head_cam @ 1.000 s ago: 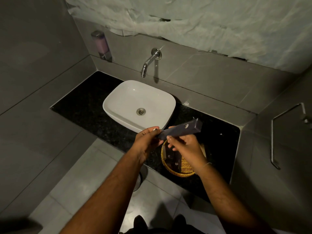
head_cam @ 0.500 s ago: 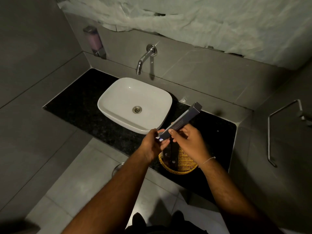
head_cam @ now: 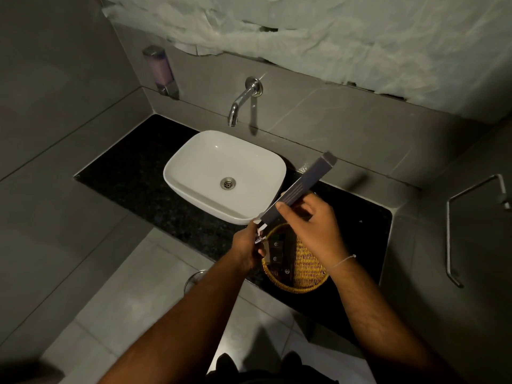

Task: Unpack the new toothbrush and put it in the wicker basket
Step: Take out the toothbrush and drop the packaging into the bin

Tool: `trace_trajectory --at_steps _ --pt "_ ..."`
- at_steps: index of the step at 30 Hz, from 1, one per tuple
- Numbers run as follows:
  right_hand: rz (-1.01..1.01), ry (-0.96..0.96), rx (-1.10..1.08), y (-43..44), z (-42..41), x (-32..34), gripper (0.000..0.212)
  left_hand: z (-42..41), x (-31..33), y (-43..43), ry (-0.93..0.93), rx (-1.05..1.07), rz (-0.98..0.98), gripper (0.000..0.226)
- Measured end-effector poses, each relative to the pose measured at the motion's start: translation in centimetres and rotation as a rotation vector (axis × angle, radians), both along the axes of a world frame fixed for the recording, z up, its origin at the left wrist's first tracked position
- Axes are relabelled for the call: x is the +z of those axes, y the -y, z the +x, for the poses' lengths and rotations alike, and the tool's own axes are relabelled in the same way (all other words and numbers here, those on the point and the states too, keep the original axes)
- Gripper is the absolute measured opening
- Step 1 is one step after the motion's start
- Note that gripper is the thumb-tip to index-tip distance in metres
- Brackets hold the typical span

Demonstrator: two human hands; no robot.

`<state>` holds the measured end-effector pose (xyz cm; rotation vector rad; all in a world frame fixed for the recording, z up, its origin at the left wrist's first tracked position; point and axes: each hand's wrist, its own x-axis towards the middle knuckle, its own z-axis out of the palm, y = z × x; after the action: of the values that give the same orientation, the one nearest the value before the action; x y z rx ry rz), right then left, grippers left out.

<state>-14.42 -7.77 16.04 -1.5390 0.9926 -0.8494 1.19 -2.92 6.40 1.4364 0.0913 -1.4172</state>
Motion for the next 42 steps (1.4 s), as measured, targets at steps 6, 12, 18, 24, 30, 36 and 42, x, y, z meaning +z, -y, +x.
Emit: trace_trajectory --at_steps 6,12,18,24,30,36,42 --pt "0.368 0.322 -0.253 1.7 0.5 0.4 0.068 3.3 -2.6 -3.5 0.159 0.118 0.234 0.038" --pt "0.672 -0.238 -0.049 -0.5 3.9 -5.2 0.028 7.5 -6.2 -12.5 0.238 0.147 0.387 0.02" --pt "1.105 -0.65 0.383 -7.7 8.1 -15.1 0.023 9.9 -10.9 -21.7 0.316 0.175 0.587 0.027" --pt "1.261 -0.783 0.387 -11.3 14.7 -22.8 0.021 9.8 -15.8 -28.2 0.238 0.305 0.71 0.046" --pt "1.3 -0.609 0.3 -10.8 22.6 -27.3 0.042 10.6 -18.8 -31.4 0.207 0.304 0.742 0.048" --pt "1.164 -0.721 0.353 -10.0 23.8 -28.0 0.056 13.5 -19.1 -31.5 0.235 0.264 0.759 0.048" --pt "0.956 -0.736 0.425 -11.6 19.7 -23.7 0.04 16.0 -16.6 -27.1 0.359 0.108 0.662 0.049"
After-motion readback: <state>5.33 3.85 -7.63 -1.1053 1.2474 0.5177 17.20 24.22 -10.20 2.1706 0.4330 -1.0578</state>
